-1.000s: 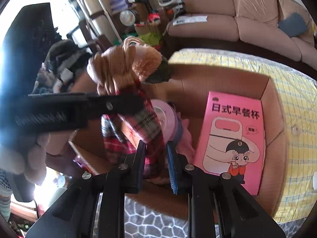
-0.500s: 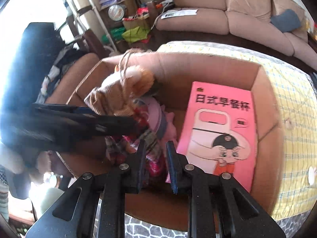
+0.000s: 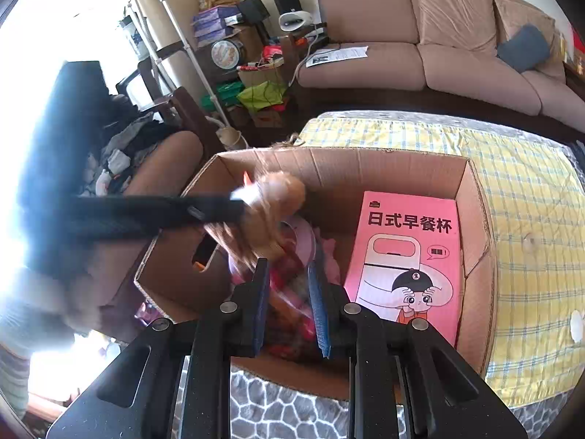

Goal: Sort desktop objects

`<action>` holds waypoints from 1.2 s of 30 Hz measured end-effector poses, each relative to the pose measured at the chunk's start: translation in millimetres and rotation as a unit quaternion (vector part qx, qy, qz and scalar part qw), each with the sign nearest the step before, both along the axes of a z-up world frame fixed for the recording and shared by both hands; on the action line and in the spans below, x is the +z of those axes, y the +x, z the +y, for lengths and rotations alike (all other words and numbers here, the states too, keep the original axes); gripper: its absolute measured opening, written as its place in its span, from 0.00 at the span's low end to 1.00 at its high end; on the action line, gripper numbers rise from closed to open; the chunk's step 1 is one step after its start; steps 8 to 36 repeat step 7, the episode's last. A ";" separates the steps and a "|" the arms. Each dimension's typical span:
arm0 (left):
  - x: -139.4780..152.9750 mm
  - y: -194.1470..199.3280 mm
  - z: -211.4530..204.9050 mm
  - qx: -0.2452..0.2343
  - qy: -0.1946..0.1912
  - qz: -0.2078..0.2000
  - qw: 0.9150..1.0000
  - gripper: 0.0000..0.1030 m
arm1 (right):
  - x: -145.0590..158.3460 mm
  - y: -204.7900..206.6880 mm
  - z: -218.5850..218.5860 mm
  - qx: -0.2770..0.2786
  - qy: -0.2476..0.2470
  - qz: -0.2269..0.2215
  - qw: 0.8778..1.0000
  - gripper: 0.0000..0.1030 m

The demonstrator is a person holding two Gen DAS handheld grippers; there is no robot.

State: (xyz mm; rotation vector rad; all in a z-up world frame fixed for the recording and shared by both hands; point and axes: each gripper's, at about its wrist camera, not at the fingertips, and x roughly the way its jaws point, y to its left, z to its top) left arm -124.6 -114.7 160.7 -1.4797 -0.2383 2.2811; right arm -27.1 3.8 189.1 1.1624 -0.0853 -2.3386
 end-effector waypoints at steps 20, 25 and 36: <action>-59.0 19.7 33.4 -0.044 -0.048 -0.057 0.996 0.20 | 3.4 -2.5 13.3 -0.012 0.011 0.000 1.000 0.23; -59.0 19.7 33.4 -0.044 -0.048 -0.057 0.996 0.20 | 3.4 -2.5 13.3 -0.012 0.011 0.000 1.000 0.23; -59.0 19.7 33.4 -0.044 -0.048 -0.057 0.996 0.20 | 3.4 -2.5 13.3 -0.012 0.011 0.000 1.000 0.23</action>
